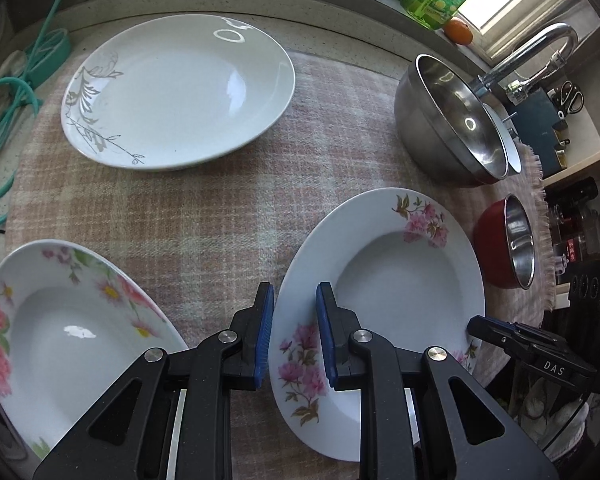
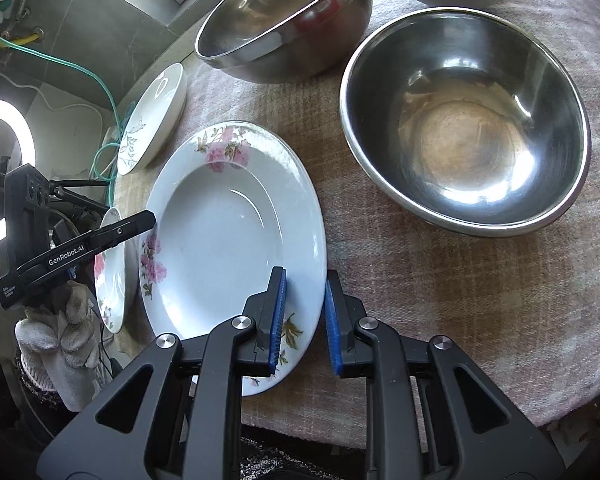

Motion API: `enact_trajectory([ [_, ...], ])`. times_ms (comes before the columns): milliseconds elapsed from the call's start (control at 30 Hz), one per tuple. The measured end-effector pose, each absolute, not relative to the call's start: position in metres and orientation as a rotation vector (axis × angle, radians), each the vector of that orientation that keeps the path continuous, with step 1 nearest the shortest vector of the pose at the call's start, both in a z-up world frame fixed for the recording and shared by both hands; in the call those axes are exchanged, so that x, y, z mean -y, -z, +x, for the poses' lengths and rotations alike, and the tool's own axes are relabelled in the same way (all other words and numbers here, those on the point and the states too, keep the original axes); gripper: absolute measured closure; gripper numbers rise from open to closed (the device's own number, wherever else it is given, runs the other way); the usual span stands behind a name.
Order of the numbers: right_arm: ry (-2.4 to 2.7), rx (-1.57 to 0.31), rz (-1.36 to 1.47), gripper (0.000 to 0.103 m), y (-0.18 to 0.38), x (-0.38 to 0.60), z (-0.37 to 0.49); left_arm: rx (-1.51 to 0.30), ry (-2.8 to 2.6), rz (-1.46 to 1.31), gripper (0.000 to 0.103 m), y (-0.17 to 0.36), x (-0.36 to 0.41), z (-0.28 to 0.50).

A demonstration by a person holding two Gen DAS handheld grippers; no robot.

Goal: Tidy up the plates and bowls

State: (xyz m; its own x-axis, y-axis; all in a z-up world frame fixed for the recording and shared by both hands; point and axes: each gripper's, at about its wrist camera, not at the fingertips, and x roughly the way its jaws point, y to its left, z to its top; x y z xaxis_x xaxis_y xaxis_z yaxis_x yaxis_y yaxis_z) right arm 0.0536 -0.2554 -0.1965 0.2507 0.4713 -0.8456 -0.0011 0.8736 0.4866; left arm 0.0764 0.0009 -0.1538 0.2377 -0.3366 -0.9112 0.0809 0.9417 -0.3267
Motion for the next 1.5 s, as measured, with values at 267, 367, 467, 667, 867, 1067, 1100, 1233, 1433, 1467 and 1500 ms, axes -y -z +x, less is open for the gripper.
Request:
enact_trajectory([
  [267,-0.351,-1.288,0.396,0.083,0.196,0.252,0.054,-1.309,0.263,-0.261,0.083,0.154,-0.002,0.056],
  [367,-0.358,-1.290,0.384,0.083,0.197,0.250,0.055,-1.308,0.252,-0.275,0.083,0.155,-0.005,0.048],
  [467,-0.364,-1.291,0.374,0.083,0.197,0.251,0.053,-1.309,0.243,-0.289,0.083,0.155,-0.005,0.042],
  [667,-0.370,-1.291,0.357,0.083,0.198,0.248,0.051,-1.309,0.228,-0.306,0.083,0.156,-0.006,0.034],
  [867,-0.369,-1.296,0.364,0.083,0.200,0.250,0.048,-1.304,0.225,-0.296,0.083,0.155,-0.003,0.034],
  [1067,-0.370,-1.296,0.357,0.082,0.201,0.251,0.046,-1.301,0.231,-0.287,0.083,0.155,-0.003,0.034],
  [1100,-0.370,-1.295,0.353,0.082,0.201,0.251,0.046,-1.300,0.231,-0.282,0.083,0.155,-0.001,0.034],
  [1233,-0.357,-1.289,0.324,0.082,0.198,0.251,0.046,-1.294,0.230,-0.275,0.083,0.154,-0.001,0.033],
  [1433,-0.323,-1.226,0.285,0.069,0.179,0.255,0.046,-1.252,0.212,-0.249,0.083,0.141,-0.002,0.028],
  [1467,-0.323,-1.212,0.277,0.061,0.175,0.254,0.046,-1.241,0.208,-0.241,0.083,0.137,-0.003,0.027],
  [1500,-0.326,-1.199,0.267,0.057,0.170,0.253,0.045,-1.231,0.204,-0.235,0.083,0.134,-0.004,0.026],
])
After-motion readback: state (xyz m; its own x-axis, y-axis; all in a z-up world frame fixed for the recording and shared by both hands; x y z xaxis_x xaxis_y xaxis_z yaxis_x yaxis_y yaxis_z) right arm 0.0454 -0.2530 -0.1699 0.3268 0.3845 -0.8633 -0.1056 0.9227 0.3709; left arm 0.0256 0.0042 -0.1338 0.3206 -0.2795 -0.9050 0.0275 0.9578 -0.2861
